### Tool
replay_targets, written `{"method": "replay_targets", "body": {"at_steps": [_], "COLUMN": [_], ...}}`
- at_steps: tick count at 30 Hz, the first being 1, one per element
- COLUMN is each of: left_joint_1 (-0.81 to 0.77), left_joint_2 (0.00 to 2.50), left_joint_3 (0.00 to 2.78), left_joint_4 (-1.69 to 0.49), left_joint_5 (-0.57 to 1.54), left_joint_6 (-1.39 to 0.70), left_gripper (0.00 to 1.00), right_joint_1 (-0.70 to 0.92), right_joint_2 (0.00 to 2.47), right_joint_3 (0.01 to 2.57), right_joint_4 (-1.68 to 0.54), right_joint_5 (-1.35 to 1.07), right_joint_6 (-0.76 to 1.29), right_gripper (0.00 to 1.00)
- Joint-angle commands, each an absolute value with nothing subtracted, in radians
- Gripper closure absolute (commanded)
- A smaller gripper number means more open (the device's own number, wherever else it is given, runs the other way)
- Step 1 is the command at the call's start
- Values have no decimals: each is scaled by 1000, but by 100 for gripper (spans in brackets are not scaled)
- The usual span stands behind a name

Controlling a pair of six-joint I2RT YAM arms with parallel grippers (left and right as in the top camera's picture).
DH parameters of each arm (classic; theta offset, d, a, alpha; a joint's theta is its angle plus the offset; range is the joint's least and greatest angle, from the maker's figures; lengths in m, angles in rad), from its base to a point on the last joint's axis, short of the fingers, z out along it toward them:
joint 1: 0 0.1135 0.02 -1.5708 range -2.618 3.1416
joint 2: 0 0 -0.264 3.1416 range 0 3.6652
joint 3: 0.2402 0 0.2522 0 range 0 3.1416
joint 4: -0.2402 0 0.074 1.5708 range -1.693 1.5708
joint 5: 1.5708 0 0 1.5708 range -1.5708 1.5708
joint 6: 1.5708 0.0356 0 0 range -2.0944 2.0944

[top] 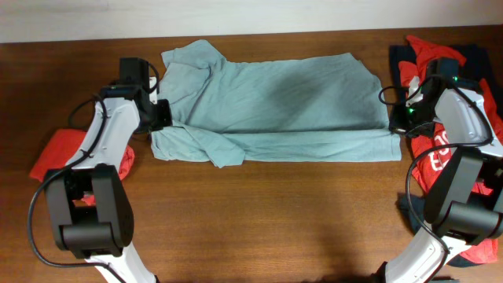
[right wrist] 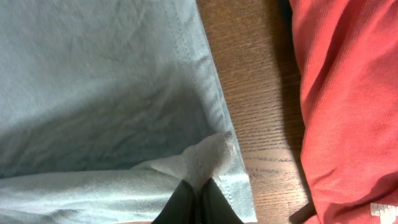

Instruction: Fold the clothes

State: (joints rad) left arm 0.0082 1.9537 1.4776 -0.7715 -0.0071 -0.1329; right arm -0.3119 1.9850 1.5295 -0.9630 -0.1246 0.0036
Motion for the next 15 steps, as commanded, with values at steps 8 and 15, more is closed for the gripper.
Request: {"method": "replay_targets", "body": {"at_steps": [8,15], "left_joint_1": [16,16], "left_joint_2": [1934,1934], "left_joint_3": [1397,1396], "left_joint_4": [-681,-663], "left_joint_5": [-11,-53], "left_joint_6": [-150,-198], "left_gripper": [99,100], "right_joint_1": [-311,-288], "right_joint_2": [2039,2045], "right_joint_3": [1537,1537], "right_joint_4": [-925,-847], "right_joint_5": [-163,-200], "right_joint_6": [11,3], "right_gripper": [91,83]}}
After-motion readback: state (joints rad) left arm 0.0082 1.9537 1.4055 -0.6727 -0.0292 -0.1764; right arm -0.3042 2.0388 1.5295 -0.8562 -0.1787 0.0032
